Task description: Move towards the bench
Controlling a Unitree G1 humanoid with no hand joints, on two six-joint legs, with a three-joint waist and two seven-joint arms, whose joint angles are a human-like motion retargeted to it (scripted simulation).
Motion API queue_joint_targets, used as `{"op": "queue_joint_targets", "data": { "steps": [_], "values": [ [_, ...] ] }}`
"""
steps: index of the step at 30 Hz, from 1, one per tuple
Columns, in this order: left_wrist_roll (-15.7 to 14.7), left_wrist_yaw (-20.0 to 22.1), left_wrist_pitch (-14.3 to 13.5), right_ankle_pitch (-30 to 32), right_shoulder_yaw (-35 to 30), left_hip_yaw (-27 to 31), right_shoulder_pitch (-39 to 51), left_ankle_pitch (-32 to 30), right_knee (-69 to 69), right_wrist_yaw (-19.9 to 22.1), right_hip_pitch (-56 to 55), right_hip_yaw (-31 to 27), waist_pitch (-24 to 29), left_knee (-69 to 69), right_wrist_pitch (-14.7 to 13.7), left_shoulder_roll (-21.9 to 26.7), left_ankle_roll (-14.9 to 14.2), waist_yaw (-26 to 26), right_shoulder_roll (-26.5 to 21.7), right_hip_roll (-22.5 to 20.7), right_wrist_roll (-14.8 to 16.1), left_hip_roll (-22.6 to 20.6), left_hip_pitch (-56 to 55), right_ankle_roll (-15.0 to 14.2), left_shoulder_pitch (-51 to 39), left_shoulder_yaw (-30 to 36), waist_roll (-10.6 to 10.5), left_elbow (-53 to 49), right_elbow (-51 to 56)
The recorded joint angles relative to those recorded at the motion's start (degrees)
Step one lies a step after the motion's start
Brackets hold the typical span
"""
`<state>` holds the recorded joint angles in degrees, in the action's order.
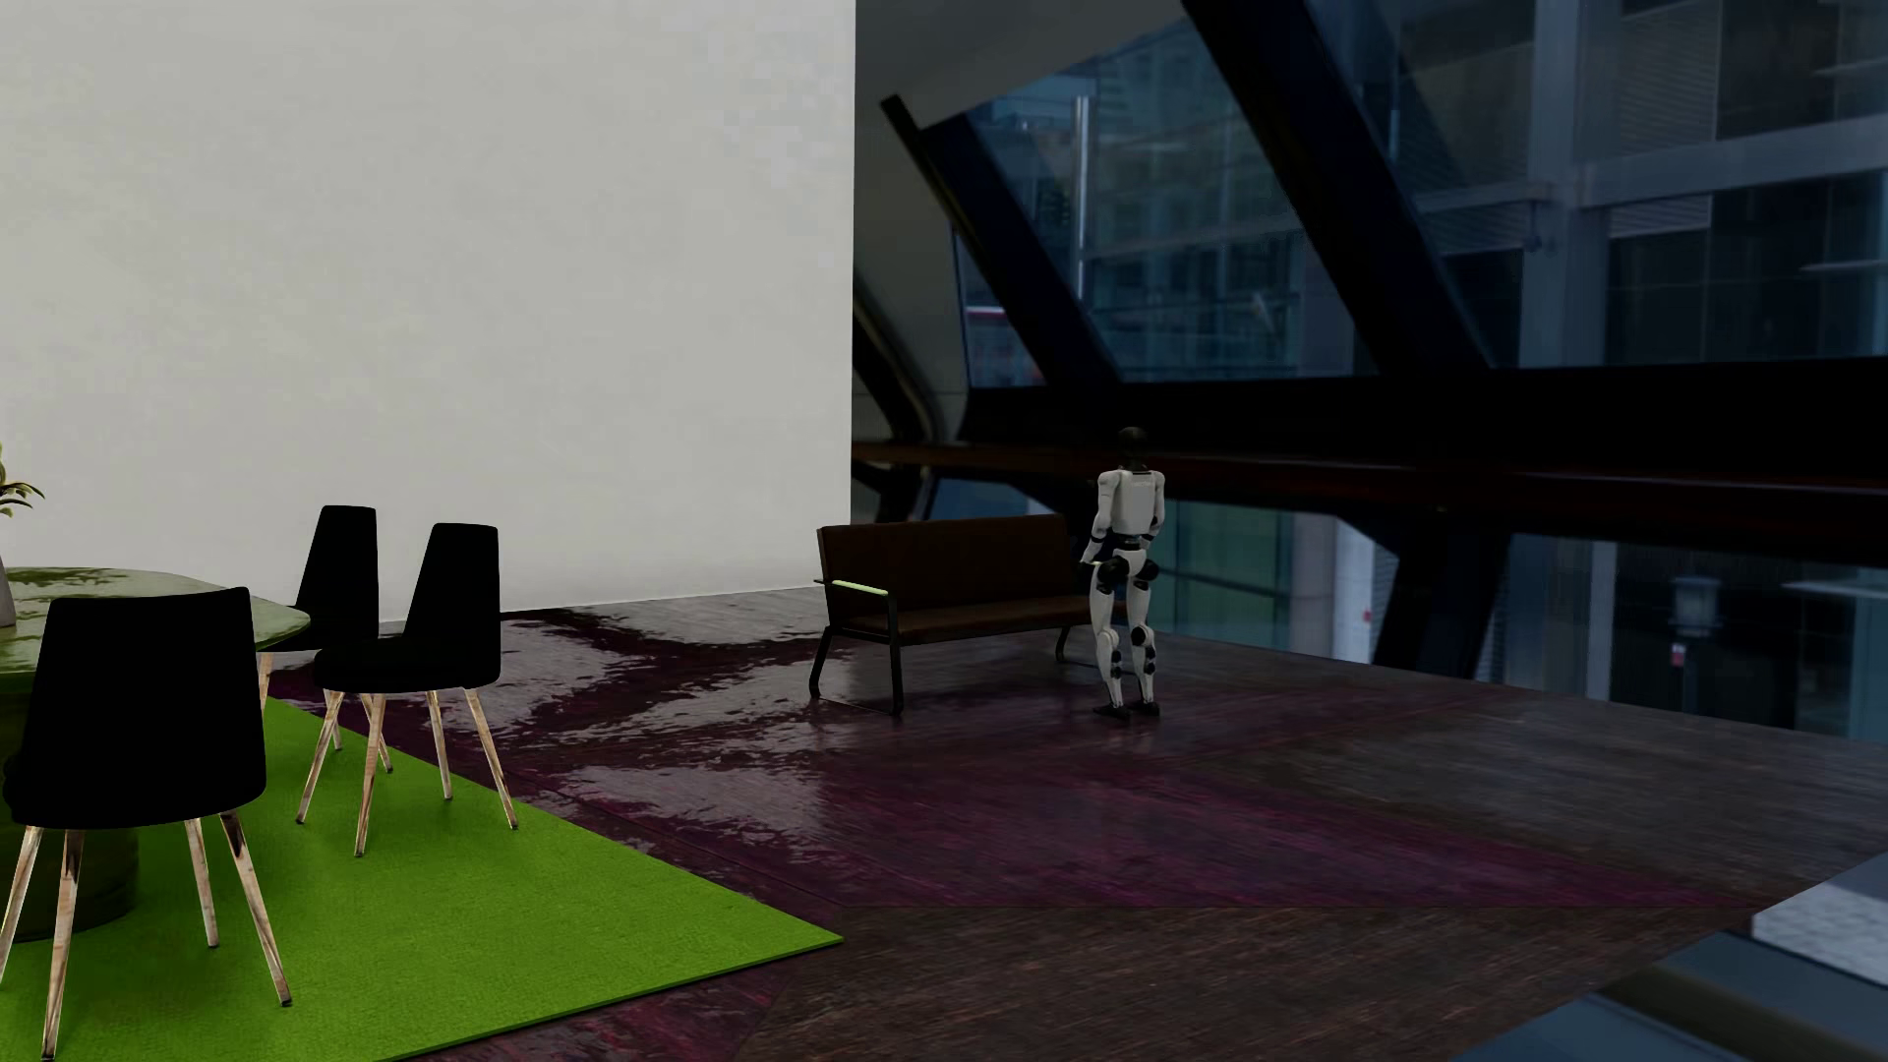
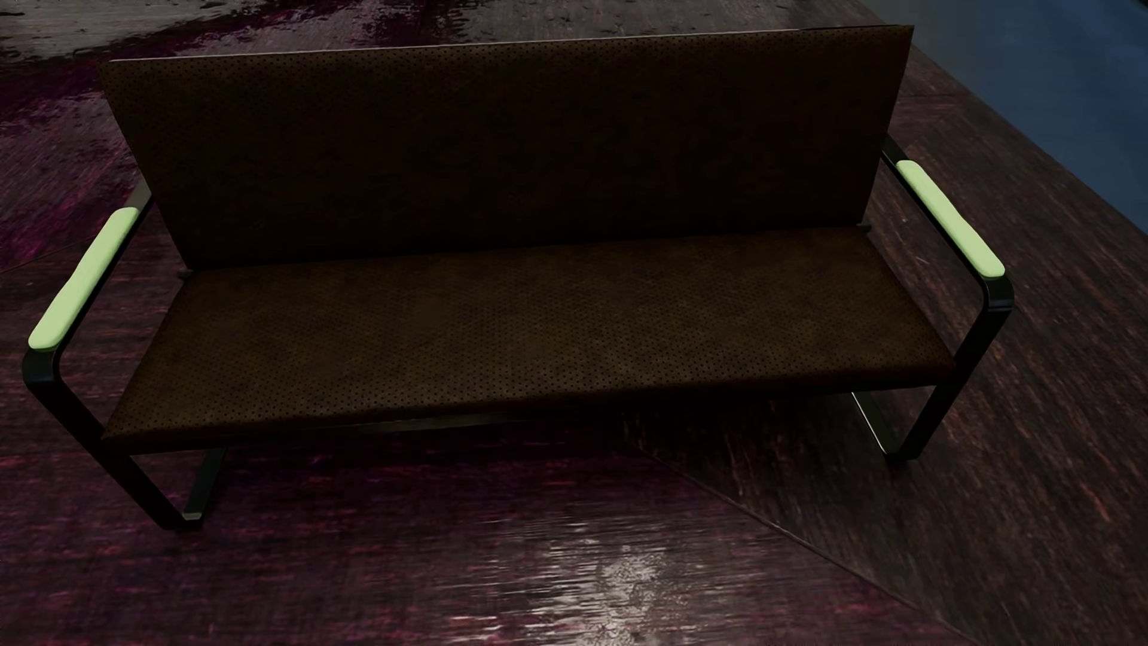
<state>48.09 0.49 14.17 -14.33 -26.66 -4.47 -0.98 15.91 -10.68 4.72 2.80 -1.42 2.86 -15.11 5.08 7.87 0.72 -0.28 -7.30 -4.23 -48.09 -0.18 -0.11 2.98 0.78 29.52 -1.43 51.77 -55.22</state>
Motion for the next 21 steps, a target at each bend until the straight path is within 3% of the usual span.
{"op": "queue_joint_targets", "data": {
  "steps": [21],
  "values": [
    [-0.57,0.2,-0.37,-0.2,-4.0,0.82,-0.03,0.29,-0.16,-0.82,0.01,0.84,0.14,-1.05,-0.75,0.37,-0.44,0.14,-1.64,-0.14,1.47,0.14,-0.62,0.27,0.28,1.51,-0.08,-0.17,0.33]
  ]
}}
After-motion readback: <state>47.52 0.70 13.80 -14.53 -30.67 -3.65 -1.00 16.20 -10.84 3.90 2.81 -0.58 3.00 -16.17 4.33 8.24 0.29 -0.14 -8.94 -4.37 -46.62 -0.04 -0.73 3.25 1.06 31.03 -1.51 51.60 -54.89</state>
